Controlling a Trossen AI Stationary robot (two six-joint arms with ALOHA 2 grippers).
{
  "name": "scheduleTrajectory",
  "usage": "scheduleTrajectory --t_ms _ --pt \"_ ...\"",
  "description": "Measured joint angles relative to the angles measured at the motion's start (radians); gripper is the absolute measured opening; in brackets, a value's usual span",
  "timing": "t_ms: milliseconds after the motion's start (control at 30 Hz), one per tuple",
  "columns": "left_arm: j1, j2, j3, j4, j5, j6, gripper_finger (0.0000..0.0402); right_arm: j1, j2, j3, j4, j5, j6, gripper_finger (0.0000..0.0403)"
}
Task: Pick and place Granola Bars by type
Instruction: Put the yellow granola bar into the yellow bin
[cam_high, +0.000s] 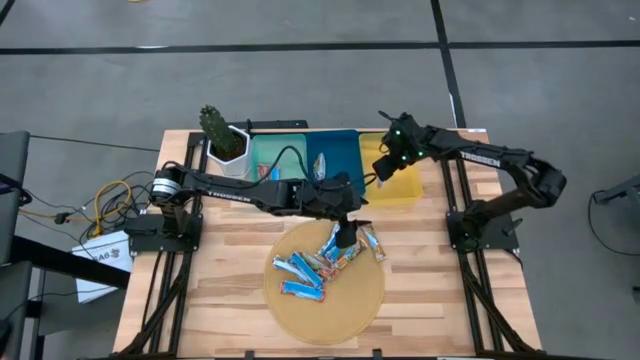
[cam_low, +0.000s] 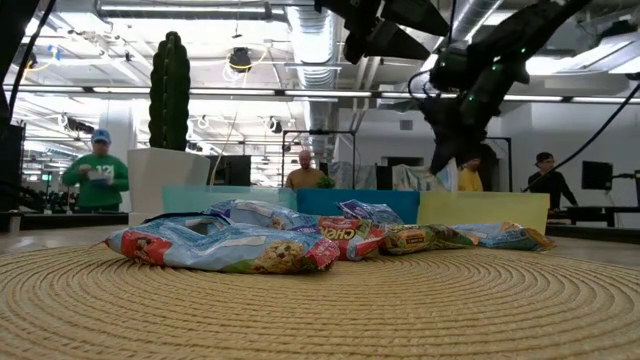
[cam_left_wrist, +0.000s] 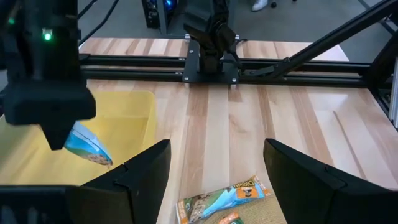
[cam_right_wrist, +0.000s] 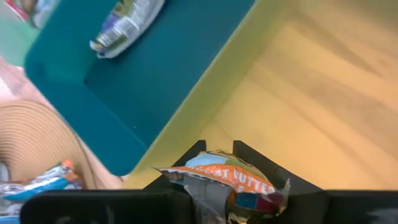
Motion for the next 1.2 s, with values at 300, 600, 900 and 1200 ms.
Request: scheduleTrajectory --t_ms 300,600,900,1200 --pt "-0.002 0.0 0.0 -0.006 0.0 0.001 0.0249 0.01 0.088 0.0 0.024 0.0 -0.026 0.0066" --pt "-0.002 0.0 0.0 -0.01 0.0 0.001 0.0249 0.028 0.112 0.0 0.104 0.004 -0.09 0.0075" --pt "-0.003 0.0 0.0 -0.022 0.0 0.001 0.0249 0.028 0.109 0.0 0.12 0.014 -0.105 0.0143" --pt "-0.003 0.0 0.0 -0.022 -0.001 0.0 0.0249 0.028 0.109 0.0 0.185 0.046 -0.132 0.018"
